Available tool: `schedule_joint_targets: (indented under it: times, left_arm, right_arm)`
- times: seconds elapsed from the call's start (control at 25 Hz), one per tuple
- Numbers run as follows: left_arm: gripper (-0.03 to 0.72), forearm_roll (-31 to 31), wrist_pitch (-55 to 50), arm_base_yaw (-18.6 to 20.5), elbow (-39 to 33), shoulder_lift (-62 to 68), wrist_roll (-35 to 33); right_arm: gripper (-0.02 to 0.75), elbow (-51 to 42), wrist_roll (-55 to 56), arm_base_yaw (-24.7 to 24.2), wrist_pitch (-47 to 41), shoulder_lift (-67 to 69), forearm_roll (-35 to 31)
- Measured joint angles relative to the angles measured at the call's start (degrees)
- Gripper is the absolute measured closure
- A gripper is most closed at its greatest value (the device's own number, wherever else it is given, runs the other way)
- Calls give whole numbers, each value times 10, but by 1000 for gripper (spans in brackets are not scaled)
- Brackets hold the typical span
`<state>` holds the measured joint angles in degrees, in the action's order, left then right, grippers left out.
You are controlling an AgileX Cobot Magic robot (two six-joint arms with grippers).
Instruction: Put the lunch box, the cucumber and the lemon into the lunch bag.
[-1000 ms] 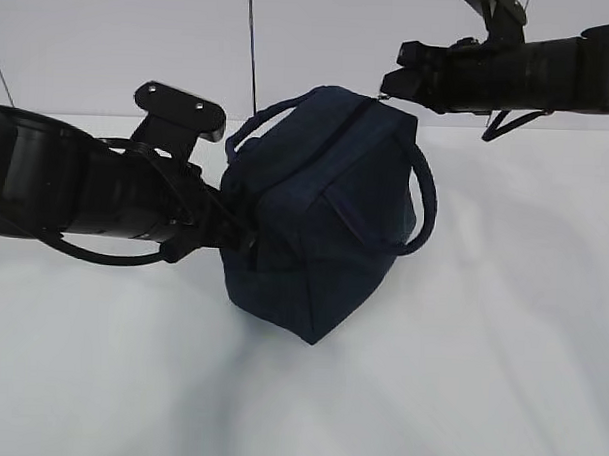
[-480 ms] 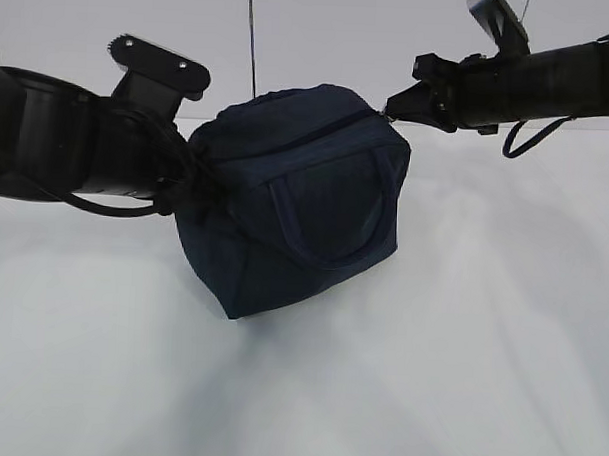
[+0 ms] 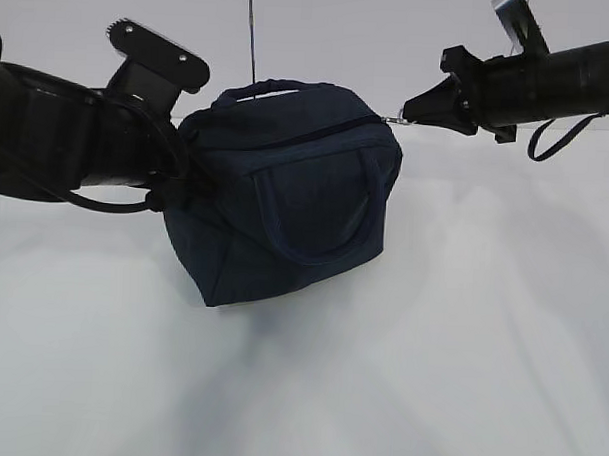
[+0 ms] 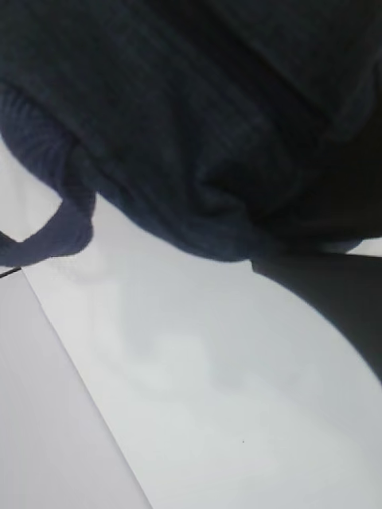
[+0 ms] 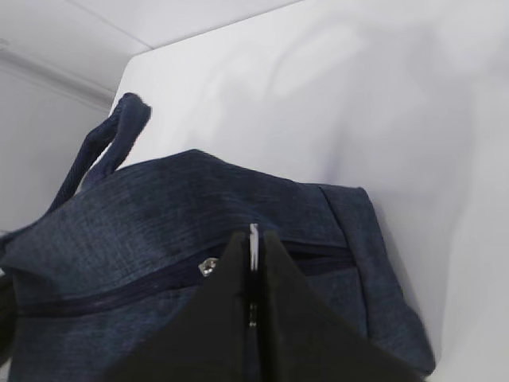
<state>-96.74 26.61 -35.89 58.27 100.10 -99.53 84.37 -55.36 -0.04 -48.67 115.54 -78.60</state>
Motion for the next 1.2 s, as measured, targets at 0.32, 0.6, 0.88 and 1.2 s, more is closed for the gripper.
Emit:
schedule_joint_targets:
  times: [0.32, 0.6, 0.88, 1.2]
  left_arm:
    - [698, 19, 0, 0, 0, 0, -1]
    - [698, 19, 0, 0, 0, 0, -1]
    - [698, 19, 2, 0, 0, 0, -1]
    - [698, 20, 2, 0, 0, 0, -1]
  right_arm:
    - [738, 0, 148, -4, 3, 0, 12]
    - [738, 0, 265, -4, -13, 29, -27]
    - [738, 0, 290, -6, -32, 60, -105]
    - [738, 0, 293, -6, -17, 69, -136]
